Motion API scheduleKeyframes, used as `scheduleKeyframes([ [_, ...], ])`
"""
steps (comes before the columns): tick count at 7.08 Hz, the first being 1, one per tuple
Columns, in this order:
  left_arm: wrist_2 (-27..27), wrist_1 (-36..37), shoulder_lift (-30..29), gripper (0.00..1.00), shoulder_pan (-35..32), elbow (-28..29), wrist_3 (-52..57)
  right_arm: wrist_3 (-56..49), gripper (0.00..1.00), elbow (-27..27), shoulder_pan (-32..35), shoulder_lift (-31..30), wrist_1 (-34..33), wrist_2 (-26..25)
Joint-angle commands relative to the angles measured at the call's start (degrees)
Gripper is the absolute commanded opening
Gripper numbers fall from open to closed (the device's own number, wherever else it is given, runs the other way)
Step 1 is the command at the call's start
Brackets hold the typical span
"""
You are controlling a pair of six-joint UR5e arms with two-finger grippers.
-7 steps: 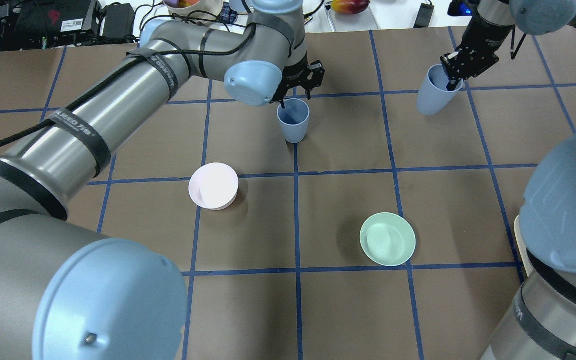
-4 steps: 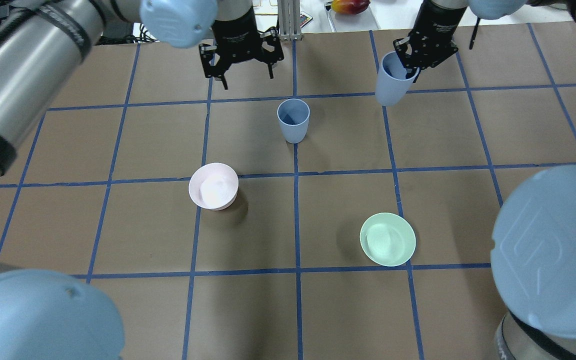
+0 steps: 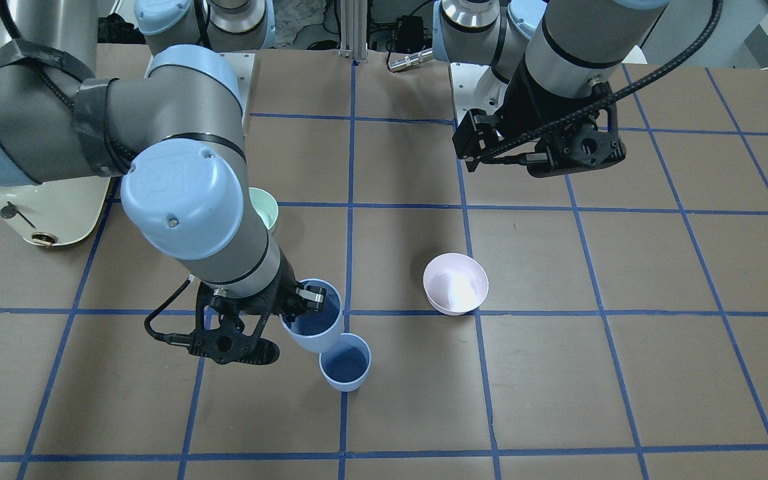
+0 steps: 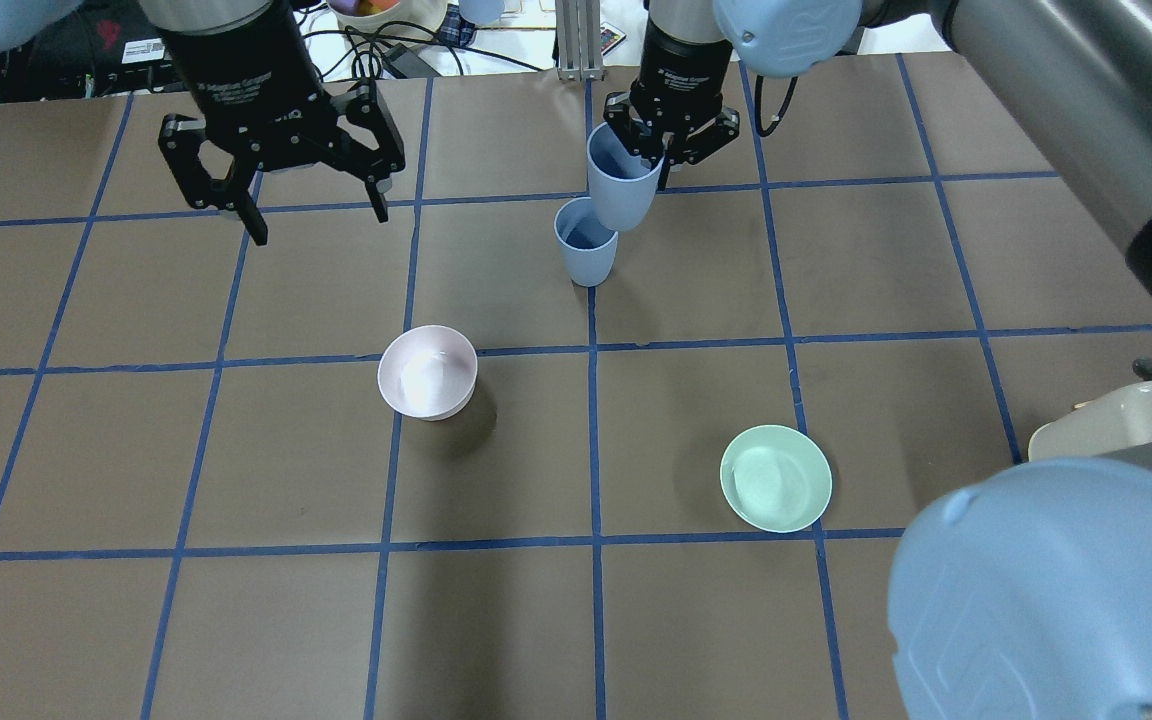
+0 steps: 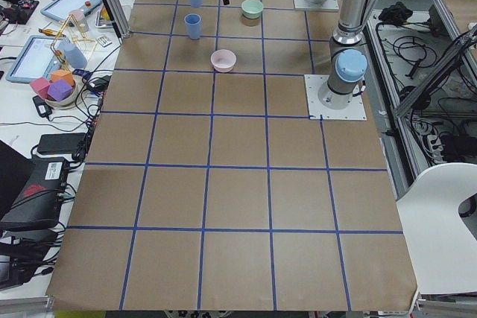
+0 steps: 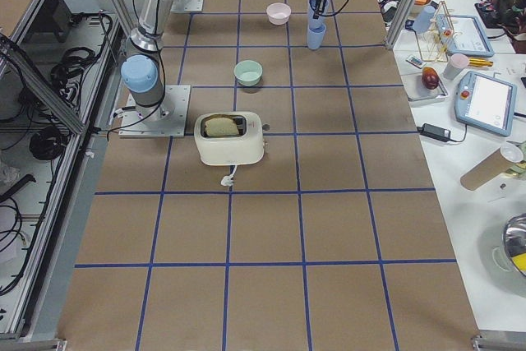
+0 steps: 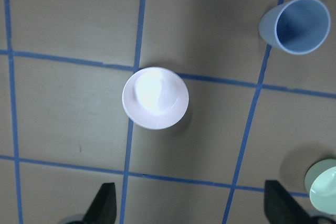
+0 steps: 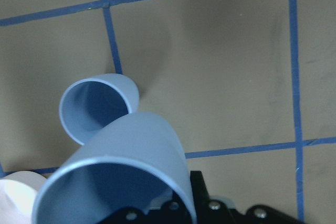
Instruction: Stack blue cups with both arms
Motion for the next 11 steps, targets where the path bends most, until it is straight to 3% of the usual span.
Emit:
scheduleKeyframes([
  [1,1.6,15.1,4.4,1.0,1.6,-10.2,0.8,2.1,0.0,0.0,1.4,0.3,-2.2,0.9],
  [4,1.6,17.5,3.8,1.0,2.2,-9.9,6.2,5.8,0.0,0.3,1.8,3.2,-3.2,0.1],
  [11,1.5,17.5,3.7,1.0,2.2,-8.8,6.6,5.9,0.0,0.2,1.8,4.7,-7.7,-0.6],
])
